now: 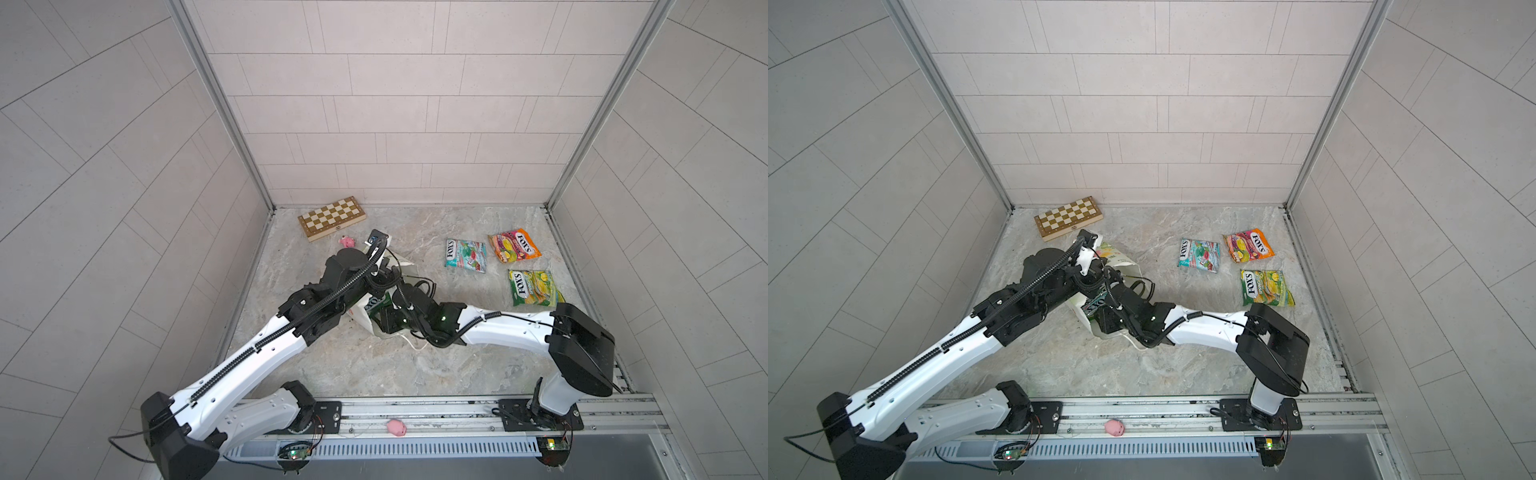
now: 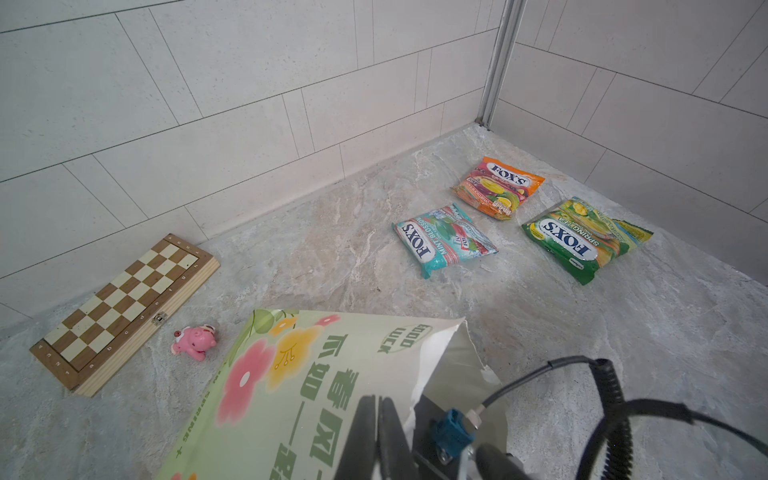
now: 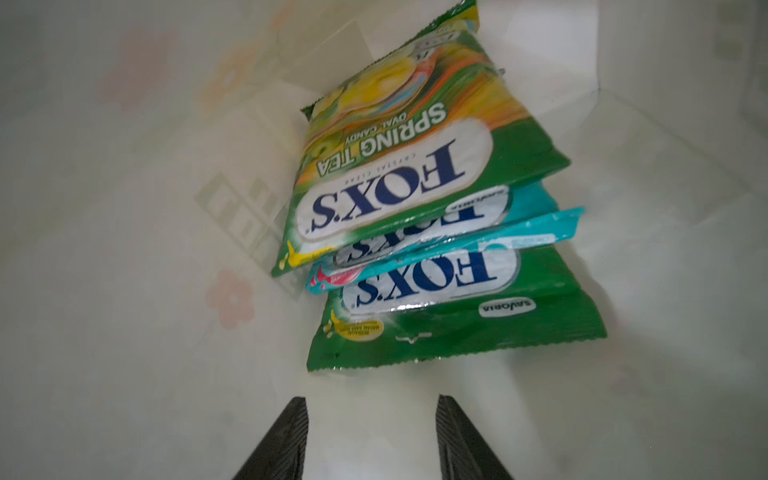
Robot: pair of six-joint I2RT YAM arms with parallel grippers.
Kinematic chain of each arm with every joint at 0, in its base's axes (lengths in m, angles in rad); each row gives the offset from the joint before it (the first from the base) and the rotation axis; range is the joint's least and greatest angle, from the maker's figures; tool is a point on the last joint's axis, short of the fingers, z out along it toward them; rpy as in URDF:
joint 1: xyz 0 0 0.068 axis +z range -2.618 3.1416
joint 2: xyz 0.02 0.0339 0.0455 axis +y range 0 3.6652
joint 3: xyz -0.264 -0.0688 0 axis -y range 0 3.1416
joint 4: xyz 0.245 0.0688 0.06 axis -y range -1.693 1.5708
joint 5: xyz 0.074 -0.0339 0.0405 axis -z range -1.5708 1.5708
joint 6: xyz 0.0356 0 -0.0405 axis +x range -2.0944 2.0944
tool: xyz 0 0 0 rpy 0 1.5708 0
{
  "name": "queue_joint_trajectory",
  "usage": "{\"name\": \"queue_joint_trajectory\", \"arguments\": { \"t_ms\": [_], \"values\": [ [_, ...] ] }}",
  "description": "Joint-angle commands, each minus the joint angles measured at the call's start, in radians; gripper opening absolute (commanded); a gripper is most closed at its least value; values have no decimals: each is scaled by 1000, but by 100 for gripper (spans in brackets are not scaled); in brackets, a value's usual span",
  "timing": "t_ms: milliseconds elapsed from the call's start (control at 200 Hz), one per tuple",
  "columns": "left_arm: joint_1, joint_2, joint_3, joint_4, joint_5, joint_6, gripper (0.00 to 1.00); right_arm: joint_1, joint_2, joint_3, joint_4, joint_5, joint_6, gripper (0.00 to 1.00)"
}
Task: Take the snacks out of the paper bag
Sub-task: 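Close the right gripper on the teal Mint Blossom pack inside the bag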
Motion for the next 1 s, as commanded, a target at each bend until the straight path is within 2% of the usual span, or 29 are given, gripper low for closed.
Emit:
{"name": "queue_joint_trajectory", "arguments": {
  "t_ms": [0, 270, 570, 791, 996],
  "values": [
    [-3, 2, -7, 17, -16, -14, 0, -15, 30, 44, 24, 52, 133, 50],
    [-3, 2, -8, 20, -6, -14, 0, -59, 98, 83, 73, 58, 246, 44],
    [-1, 10, -8, 20, 5, -17, 0, -90, 151, 111, 110, 39, 309, 44],
    [-3, 14, -8, 19, 7, -18, 0, -100, 175, 101, 98, 60, 352, 37],
    [-3, 17, -8, 20, 7, -19, 0, -108, 196, 103, 102, 60, 367, 37]
  ]
}}
